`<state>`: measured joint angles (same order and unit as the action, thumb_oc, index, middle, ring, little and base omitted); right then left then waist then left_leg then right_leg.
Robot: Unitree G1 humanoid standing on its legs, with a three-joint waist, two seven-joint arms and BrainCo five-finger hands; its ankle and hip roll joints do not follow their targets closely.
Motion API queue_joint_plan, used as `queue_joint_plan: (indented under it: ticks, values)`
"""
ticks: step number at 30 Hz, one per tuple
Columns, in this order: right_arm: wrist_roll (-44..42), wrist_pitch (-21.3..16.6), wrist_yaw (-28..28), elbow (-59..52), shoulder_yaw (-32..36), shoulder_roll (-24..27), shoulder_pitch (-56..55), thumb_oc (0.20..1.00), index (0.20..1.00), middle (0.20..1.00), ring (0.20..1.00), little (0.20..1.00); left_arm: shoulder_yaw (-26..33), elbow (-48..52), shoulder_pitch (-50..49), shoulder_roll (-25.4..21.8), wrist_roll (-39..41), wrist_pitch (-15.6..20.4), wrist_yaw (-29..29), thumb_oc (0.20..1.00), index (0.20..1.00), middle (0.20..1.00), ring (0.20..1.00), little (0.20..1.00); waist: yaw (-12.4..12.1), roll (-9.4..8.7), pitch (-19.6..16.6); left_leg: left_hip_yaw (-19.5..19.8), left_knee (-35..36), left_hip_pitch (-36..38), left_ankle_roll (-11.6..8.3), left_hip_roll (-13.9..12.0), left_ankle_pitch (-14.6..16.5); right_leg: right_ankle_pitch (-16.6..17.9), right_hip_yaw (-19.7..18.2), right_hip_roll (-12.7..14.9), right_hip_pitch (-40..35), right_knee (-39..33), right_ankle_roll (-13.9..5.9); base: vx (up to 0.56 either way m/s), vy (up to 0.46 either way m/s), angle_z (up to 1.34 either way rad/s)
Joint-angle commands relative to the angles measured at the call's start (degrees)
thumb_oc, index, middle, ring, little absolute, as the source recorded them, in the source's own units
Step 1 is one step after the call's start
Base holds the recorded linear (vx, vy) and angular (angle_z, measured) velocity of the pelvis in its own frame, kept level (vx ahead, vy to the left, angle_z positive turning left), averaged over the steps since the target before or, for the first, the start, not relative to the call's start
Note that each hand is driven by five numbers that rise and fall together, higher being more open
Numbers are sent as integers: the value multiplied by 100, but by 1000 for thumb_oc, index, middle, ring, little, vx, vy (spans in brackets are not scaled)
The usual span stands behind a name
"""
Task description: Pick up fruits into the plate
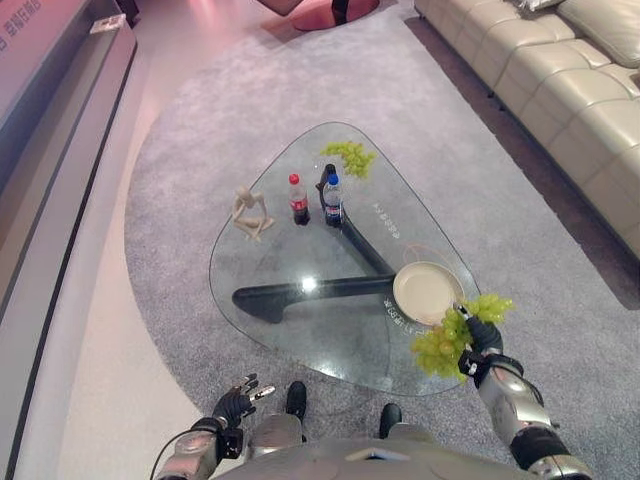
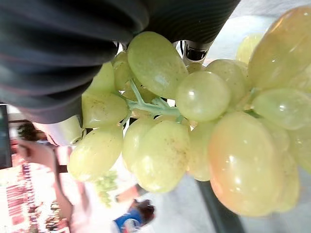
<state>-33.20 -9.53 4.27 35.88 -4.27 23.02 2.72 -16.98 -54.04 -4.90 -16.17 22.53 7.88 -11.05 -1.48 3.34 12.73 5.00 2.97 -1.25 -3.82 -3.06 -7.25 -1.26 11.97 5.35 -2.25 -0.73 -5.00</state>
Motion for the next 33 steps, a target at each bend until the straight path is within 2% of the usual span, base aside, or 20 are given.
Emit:
queue_joint_plan:
  ticks: [1, 9, 17, 22, 33]
  values:
    - [-165, -578, -134, -838, 239, 431, 766, 200, 200, 200, 200, 200, -135, -113, 580, -266, 154, 245, -71, 1000, 1000, 1000, 1000, 1000, -44, -173, 640, -197, -633, -115, 268, 510, 886, 25, -135, -142, 459, 456, 240, -123, 7, -3]
    - [242, -774, 159, -1024, 24, 659, 1561, 200, 200, 200, 200, 200, -489, -106, 891, -329, 432, 482, -20, 1000, 1000, 1000, 1000, 1000, 29, 59, 1293, -46, -897, -842, 301, 598, 748, 10, -141, -98, 1355, 992, 330, -117, 22, -4]
    - [680, -649, 465, -1277, -9, 849, 1972, 200, 200, 200, 200, 200, -592, 56, 1032, -269, 607, 537, 21, 1000, 1000, 1000, 1000, 1000, 106, 328, 1664, -16, -1059, -1335, 314, 719, 628, -17, -201, -10, 2011, 1425, 356, -54, 39, -3]
    - [890, -561, 653, -1438, -42, 914, 2099, 200, 200, 200, 200, 200, -568, 200, 999, -236, 700, 516, -13, 1000, 1000, 1000, 1000, 1000, 109, 494, 1706, -93, -1221, -1778, 298, 764, 579, -72, -230, 57, 2552, 1764, 354, -23, 41, 0]
    - [982, -723, 897, -1725, 23, 917, 2129, 200, 200, 200, 200, 200, -583, 505, 845, -246, 785, 597, 28, 1000, 1000, 1000, 1000, 1000, 92, 686, 1706, -249, -1403, -2419, 289, 761, 537, -201, -345, 55, 3363, 2261, 352, -8, -1, -3]
